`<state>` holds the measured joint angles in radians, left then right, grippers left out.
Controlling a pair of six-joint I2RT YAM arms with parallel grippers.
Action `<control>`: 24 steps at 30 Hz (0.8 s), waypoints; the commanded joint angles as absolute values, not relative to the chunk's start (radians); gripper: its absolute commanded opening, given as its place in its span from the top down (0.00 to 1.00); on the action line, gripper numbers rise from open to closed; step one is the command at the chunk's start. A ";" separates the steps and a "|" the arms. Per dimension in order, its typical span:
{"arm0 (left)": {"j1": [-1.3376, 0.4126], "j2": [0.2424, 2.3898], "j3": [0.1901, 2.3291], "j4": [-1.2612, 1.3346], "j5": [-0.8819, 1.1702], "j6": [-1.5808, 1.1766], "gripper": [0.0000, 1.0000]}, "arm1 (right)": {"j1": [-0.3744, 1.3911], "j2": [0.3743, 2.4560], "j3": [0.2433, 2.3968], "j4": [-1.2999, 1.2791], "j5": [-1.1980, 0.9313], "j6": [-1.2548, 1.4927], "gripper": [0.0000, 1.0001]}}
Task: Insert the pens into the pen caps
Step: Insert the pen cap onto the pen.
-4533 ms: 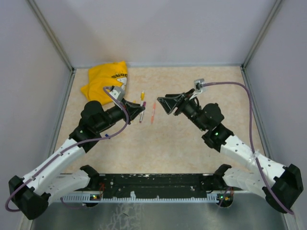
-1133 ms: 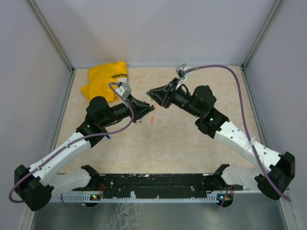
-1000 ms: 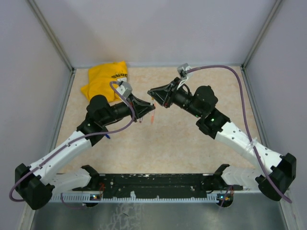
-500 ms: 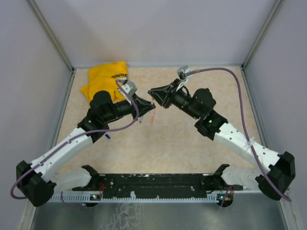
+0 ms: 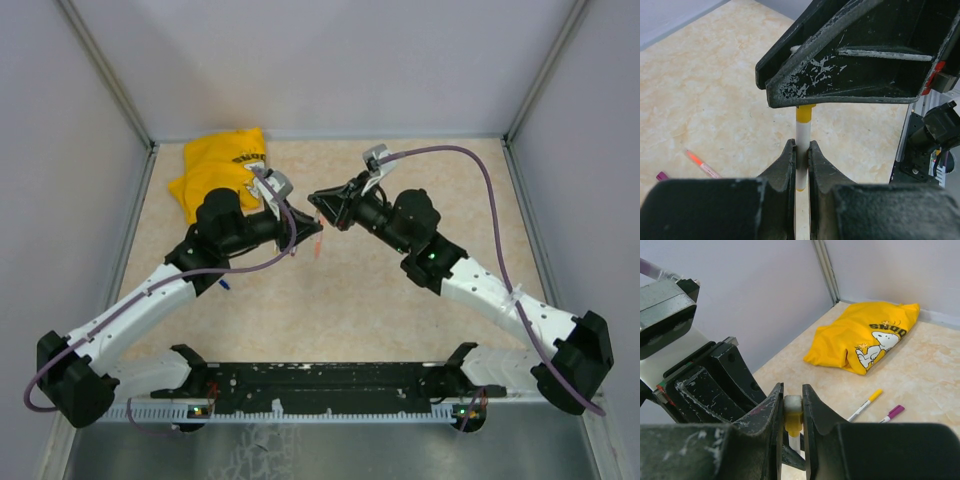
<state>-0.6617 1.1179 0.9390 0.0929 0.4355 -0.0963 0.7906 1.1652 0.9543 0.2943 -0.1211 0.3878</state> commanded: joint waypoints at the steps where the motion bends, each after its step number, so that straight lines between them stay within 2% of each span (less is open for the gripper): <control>1: -0.645 1.085 1.126 0.458 0.249 -0.096 1.00 | 0.870 1.216 0.873 -0.139 -0.260 0.369 1.00; 10: -0.644 1.069 1.133 0.440 0.242 -0.083 1.00 | 0.870 1.235 0.951 -0.149 -0.259 0.342 1.00; 24: -0.644 1.046 1.109 0.480 0.247 -0.084 1.00 | 0.871 1.257 0.919 -0.134 -0.267 0.334 1.00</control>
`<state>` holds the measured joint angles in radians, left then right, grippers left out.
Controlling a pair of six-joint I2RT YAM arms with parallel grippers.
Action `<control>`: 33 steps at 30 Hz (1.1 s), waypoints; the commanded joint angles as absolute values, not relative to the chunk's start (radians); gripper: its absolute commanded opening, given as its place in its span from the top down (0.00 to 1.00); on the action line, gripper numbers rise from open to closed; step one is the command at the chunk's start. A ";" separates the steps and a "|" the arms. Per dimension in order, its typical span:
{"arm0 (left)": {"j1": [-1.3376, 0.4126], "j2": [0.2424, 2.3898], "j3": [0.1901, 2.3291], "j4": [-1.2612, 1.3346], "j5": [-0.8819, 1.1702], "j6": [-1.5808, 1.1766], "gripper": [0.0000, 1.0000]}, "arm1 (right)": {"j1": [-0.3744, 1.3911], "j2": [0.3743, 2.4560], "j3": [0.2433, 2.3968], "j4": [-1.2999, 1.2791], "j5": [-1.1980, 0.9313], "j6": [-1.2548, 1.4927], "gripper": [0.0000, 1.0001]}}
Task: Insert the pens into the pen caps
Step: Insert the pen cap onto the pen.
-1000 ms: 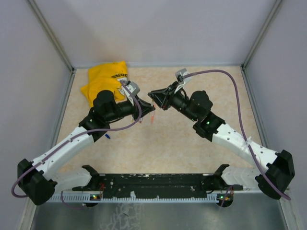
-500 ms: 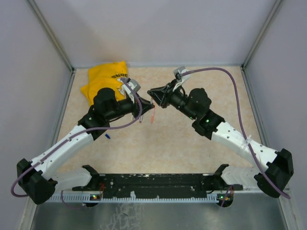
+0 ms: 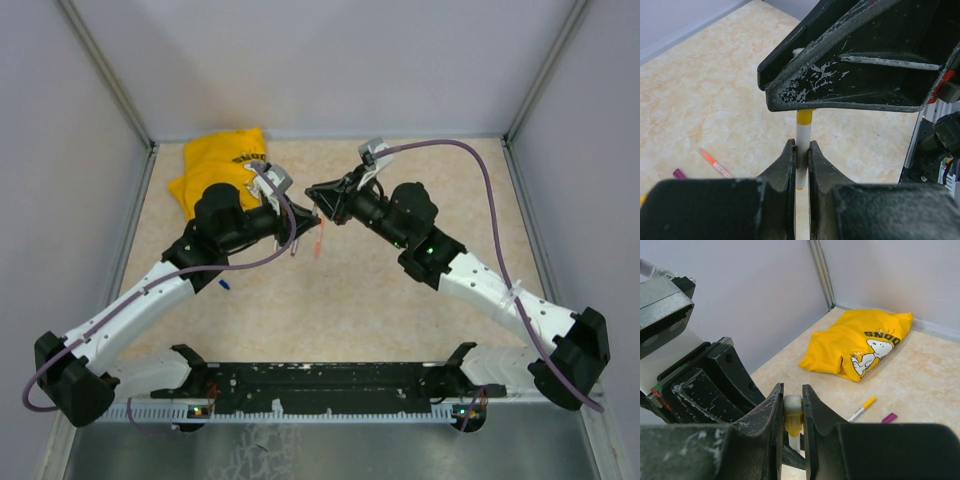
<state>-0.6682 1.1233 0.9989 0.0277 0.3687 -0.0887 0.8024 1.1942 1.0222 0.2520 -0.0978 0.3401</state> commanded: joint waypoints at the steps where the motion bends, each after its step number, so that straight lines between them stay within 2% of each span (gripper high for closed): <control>1: -0.644 1.045 1.108 0.481 0.247 -0.085 1.00 | 0.870 1.254 0.911 -0.138 -0.266 0.334 1.00; 15: -0.644 1.048 1.095 0.514 0.266 -0.102 1.00 | 0.880 1.229 0.753 -0.080 -0.254 0.384 1.00; 33: -0.644 1.056 1.116 0.501 0.270 -0.087 1.00 | 0.959 1.291 0.669 0.033 -0.249 0.465 1.00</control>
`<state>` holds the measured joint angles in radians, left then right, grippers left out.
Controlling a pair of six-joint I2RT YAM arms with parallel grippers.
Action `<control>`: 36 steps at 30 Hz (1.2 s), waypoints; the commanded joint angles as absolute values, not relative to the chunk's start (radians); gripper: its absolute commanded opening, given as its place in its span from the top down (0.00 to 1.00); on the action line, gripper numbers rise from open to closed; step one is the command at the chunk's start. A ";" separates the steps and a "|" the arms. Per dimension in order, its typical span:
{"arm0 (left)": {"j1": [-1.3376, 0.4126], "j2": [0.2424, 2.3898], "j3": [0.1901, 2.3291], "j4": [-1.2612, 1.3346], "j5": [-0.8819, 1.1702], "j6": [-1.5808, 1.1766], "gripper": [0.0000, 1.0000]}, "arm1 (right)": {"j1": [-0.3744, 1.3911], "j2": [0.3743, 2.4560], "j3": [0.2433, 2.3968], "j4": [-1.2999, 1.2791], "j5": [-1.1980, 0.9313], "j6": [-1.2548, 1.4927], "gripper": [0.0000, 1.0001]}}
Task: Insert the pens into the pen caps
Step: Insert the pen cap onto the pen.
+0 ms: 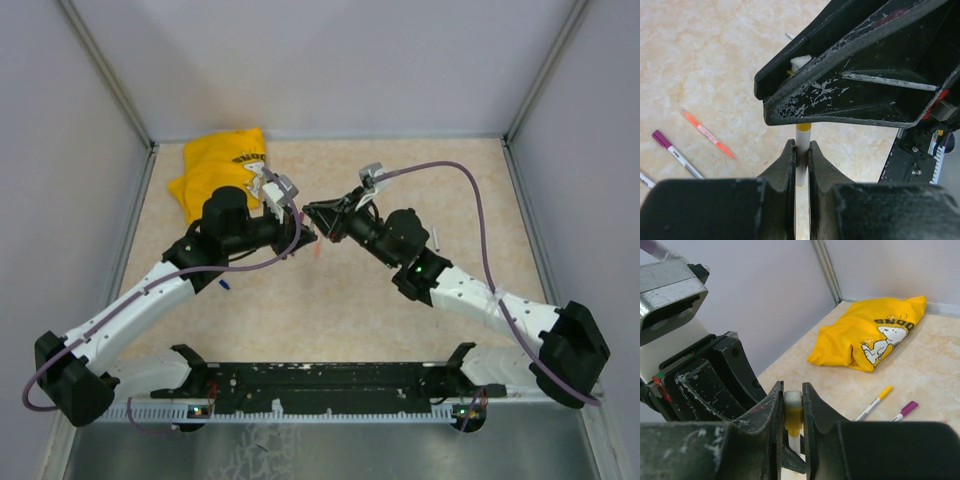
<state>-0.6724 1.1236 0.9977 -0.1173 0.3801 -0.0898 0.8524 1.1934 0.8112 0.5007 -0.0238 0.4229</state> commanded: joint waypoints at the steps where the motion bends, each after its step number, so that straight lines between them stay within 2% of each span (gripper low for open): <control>1: -0.644 1.055 1.119 0.497 0.269 -0.085 1.00 | 0.960 1.293 0.666 0.034 -0.249 0.464 1.00; 8: -0.644 1.057 1.121 0.483 0.275 -0.072 1.00 | 0.965 1.280 0.710 -0.011 -0.232 0.462 1.00; 27: -0.644 1.015 1.097 0.394 0.389 0.012 1.00 | 0.963 1.115 1.063 -0.194 0.064 0.372 1.00; 36: -0.644 1.004 1.058 0.373 0.423 0.018 1.00 | 0.964 1.068 1.129 -0.083 0.107 0.346 0.92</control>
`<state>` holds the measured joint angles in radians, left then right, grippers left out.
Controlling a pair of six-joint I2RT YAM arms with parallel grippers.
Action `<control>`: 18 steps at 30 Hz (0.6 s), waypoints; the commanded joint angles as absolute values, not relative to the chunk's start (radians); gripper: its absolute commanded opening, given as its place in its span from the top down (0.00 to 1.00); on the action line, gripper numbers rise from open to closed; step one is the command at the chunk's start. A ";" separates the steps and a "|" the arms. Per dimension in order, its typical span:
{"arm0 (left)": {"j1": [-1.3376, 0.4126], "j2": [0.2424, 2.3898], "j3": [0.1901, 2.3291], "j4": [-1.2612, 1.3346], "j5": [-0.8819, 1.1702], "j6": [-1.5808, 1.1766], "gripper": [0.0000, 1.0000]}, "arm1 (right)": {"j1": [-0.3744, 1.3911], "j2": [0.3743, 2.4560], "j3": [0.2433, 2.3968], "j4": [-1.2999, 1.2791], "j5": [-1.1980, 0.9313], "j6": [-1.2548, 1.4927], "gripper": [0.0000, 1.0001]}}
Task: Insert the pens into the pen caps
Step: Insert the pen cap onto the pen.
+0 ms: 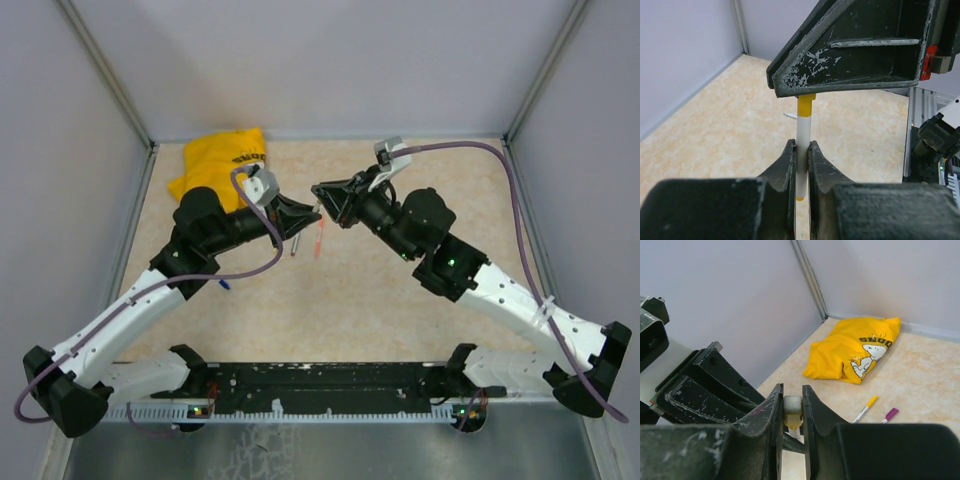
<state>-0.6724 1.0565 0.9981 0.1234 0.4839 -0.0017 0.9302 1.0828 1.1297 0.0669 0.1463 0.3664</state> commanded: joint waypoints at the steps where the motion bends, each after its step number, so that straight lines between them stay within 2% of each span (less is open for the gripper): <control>1: -0.644 1.003 1.056 0.372 0.428 0.016 1.00 | 0.963 1.063 1.128 -0.059 0.107 0.347 0.90; 9: -0.644 1.008 1.028 0.371 0.451 -0.007 1.00 | 0.964 1.032 1.110 0.088 0.049 0.335 0.74; 18: -0.644 0.993 0.983 0.363 0.430 -0.015 1.00 | 0.963 0.943 0.996 0.140 0.040 0.321 0.66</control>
<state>-0.6453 1.0092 0.9981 0.3225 0.4503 -0.0032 0.9546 1.0023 1.0180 0.0887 0.0502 0.3447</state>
